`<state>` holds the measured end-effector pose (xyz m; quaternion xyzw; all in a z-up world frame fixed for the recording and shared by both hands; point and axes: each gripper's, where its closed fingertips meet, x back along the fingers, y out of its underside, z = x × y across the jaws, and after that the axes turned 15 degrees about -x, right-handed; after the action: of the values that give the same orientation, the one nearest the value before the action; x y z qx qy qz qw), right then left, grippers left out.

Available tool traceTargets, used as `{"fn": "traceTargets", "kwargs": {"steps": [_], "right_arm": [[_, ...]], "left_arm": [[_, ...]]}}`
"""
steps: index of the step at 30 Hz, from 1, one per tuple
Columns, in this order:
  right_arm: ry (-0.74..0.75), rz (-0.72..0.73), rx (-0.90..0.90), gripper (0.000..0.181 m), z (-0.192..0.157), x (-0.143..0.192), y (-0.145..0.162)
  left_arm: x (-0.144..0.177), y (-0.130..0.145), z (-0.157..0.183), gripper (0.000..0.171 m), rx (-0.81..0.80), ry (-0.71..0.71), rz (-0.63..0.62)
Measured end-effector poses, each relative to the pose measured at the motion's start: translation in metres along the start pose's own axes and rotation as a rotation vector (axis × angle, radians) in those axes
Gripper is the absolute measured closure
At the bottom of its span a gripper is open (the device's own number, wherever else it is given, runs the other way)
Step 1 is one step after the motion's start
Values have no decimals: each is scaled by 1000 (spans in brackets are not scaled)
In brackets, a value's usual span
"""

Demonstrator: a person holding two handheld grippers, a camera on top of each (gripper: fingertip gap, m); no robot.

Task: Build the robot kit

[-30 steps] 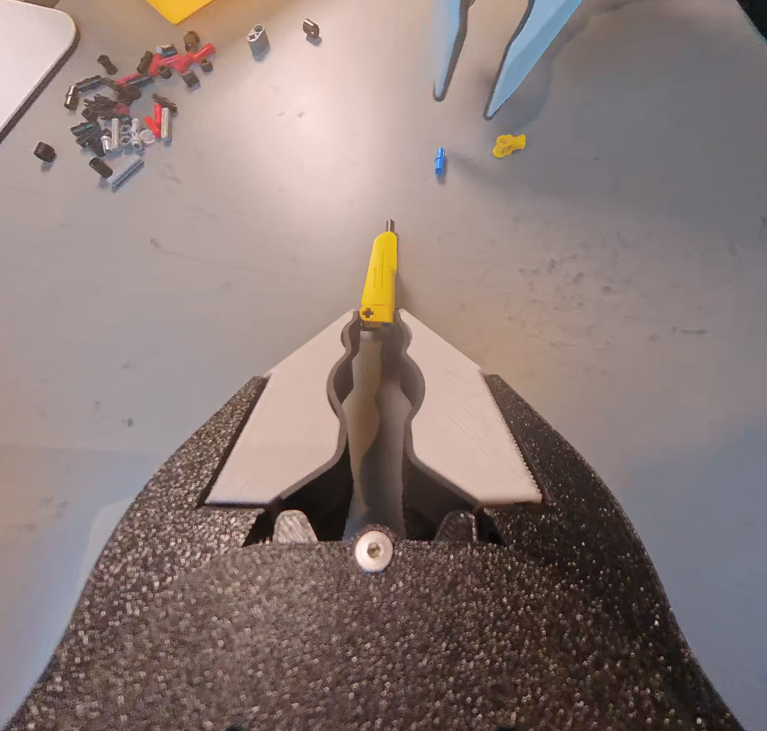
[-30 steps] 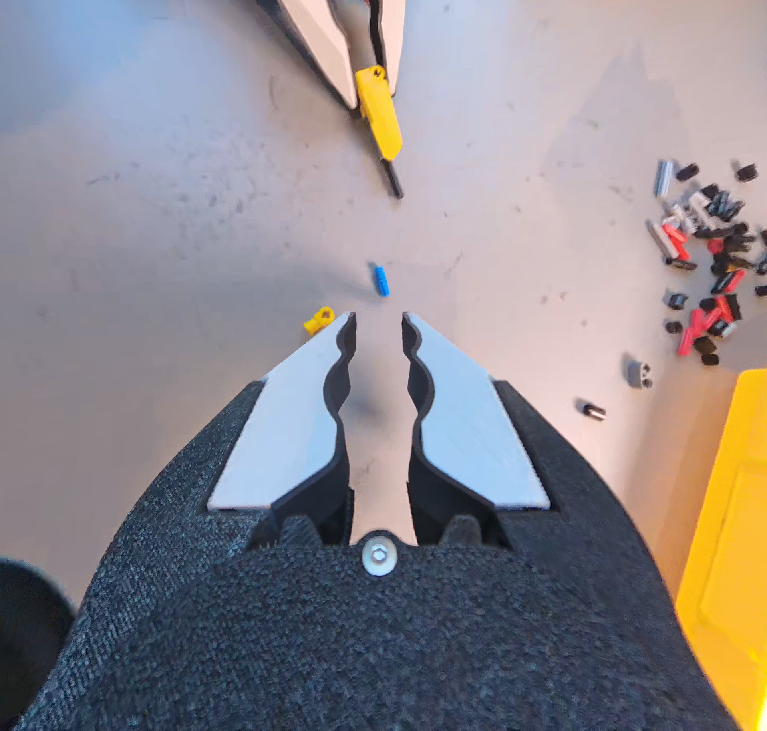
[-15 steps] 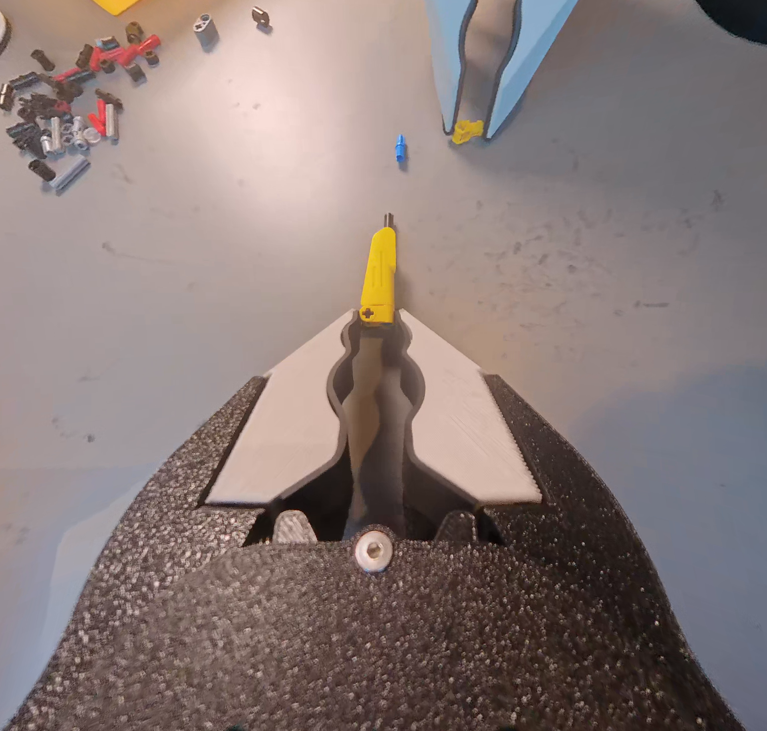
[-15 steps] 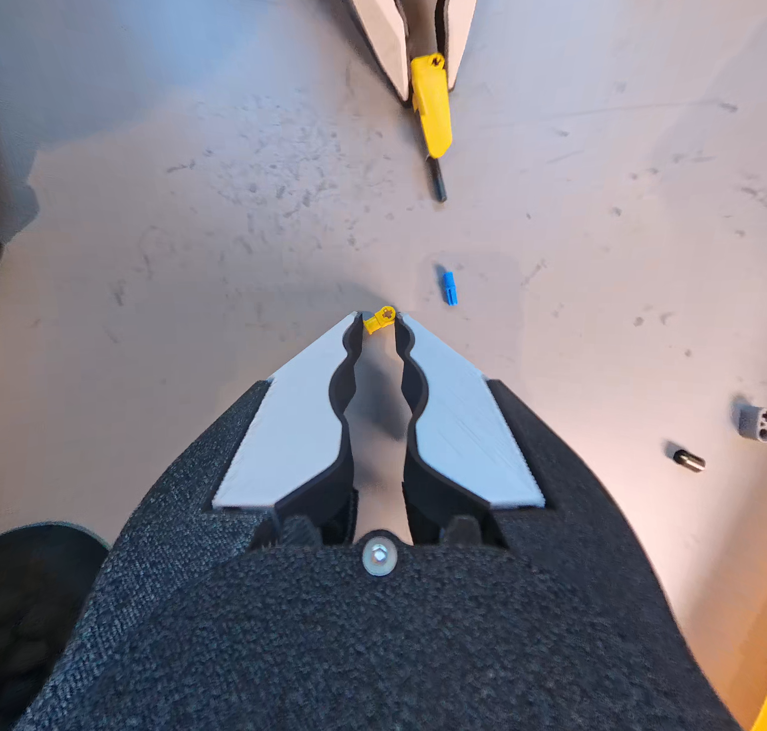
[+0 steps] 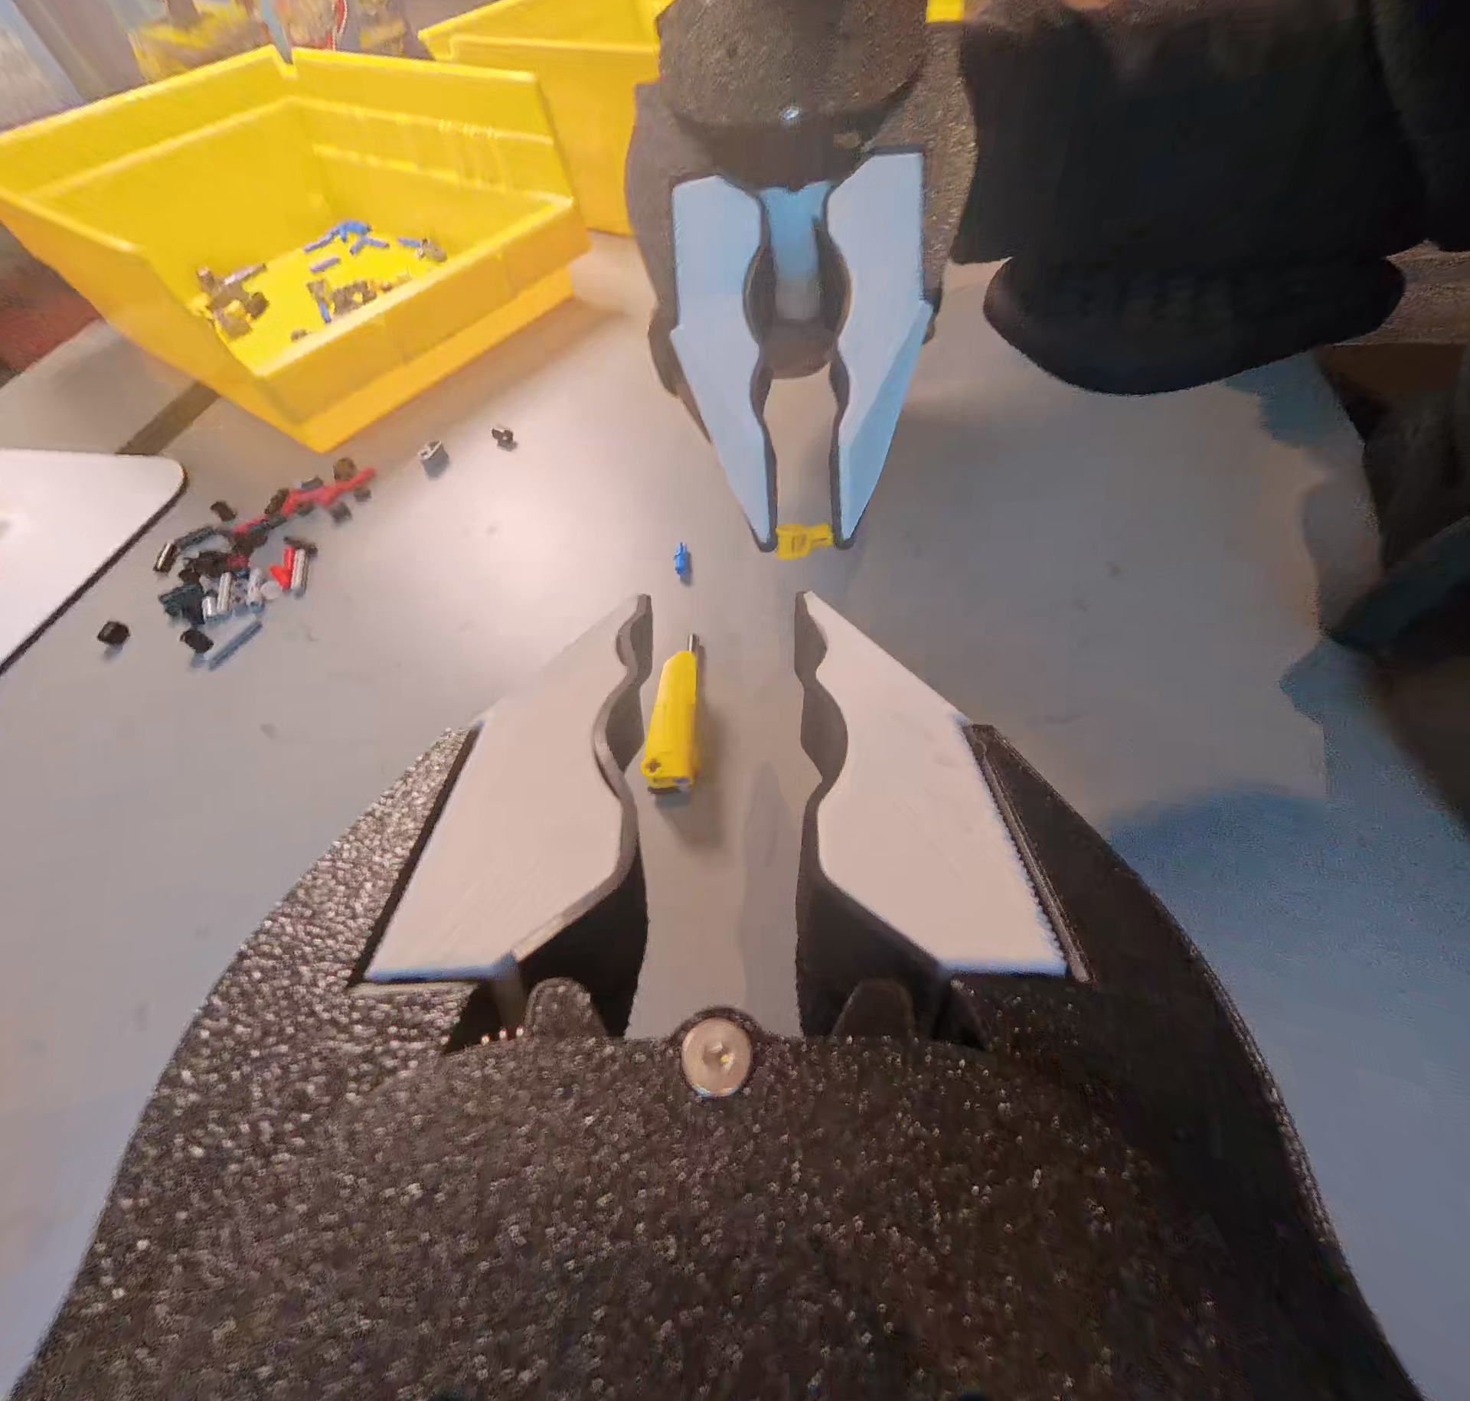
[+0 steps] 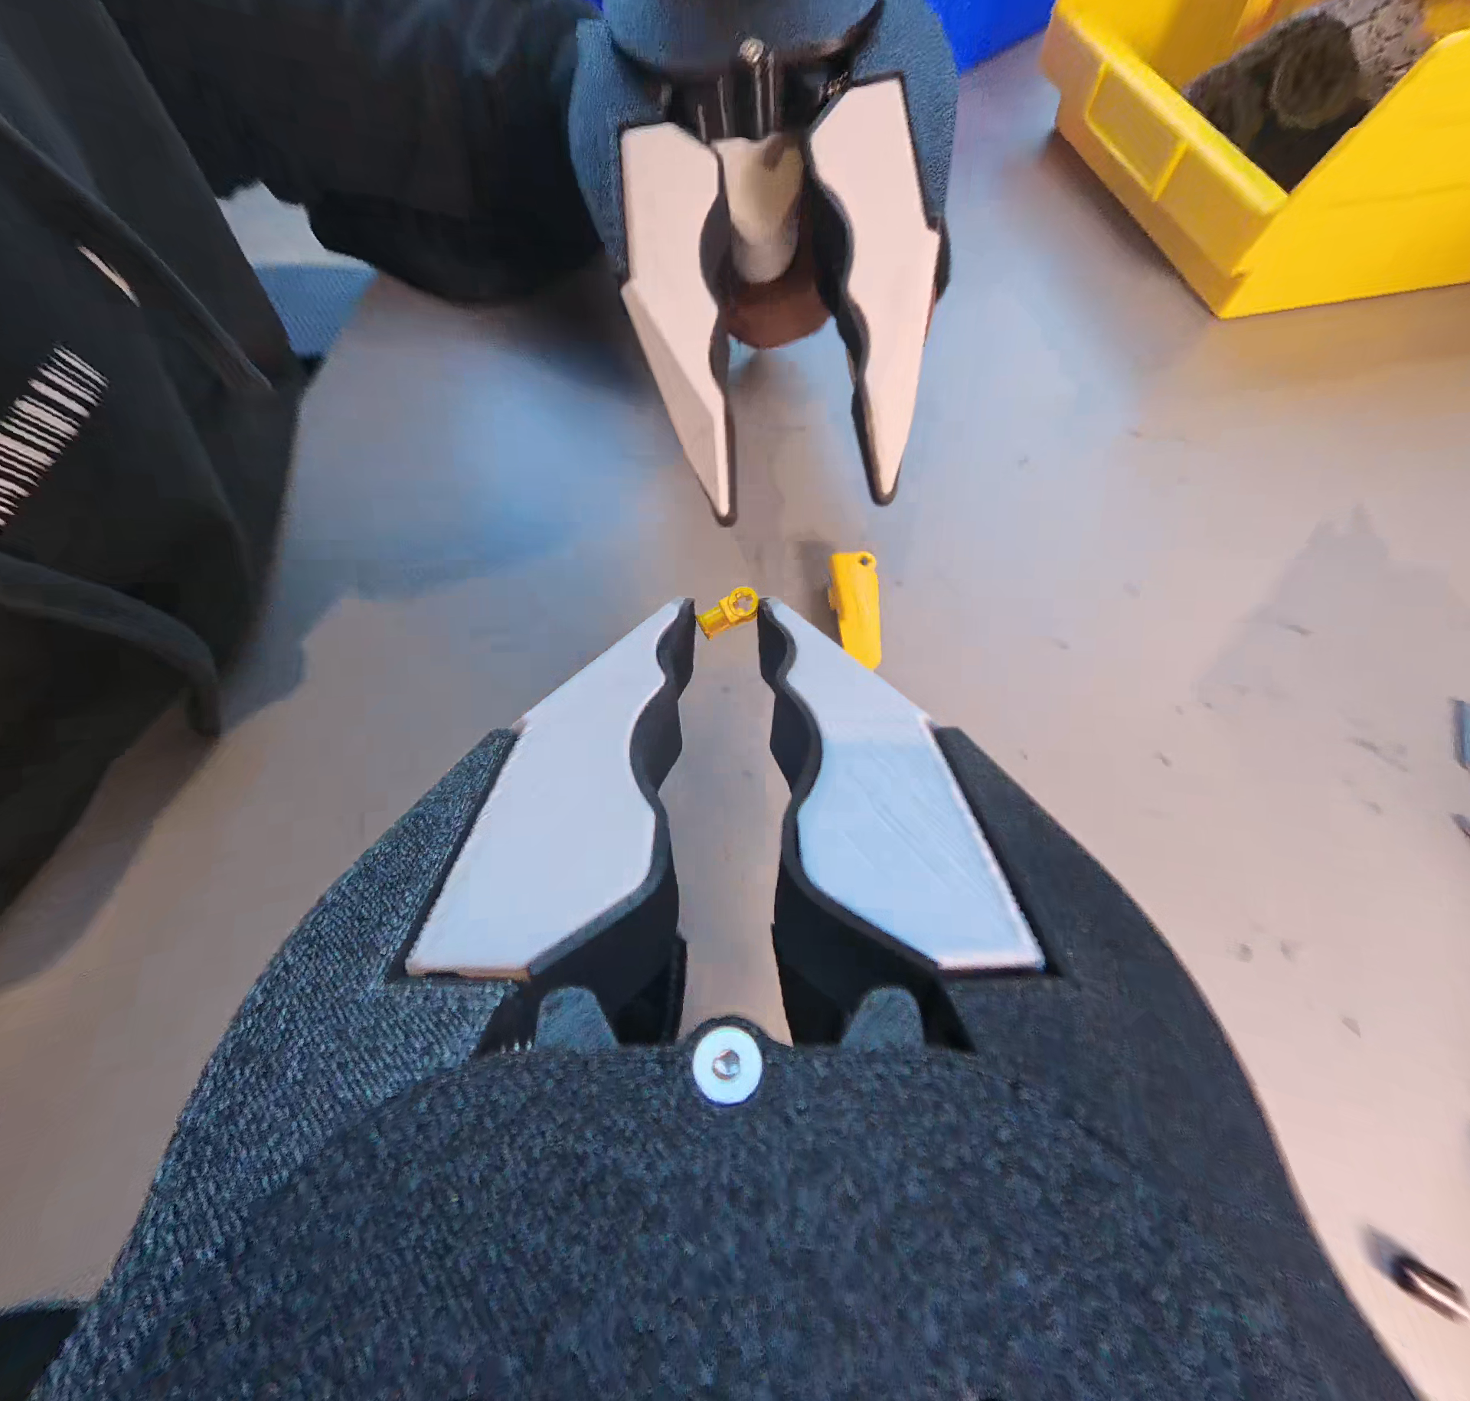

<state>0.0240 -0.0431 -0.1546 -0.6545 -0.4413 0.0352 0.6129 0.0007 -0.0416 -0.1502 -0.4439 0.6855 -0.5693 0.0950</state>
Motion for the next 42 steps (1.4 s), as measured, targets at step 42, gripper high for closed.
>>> {"fn": "traceTargets", "kwargs": {"steps": [42], "right_arm": [[284,-134,138,163,53,14,31]], "left_arm": [[70,30,-32,148,318,48,-66]]}}
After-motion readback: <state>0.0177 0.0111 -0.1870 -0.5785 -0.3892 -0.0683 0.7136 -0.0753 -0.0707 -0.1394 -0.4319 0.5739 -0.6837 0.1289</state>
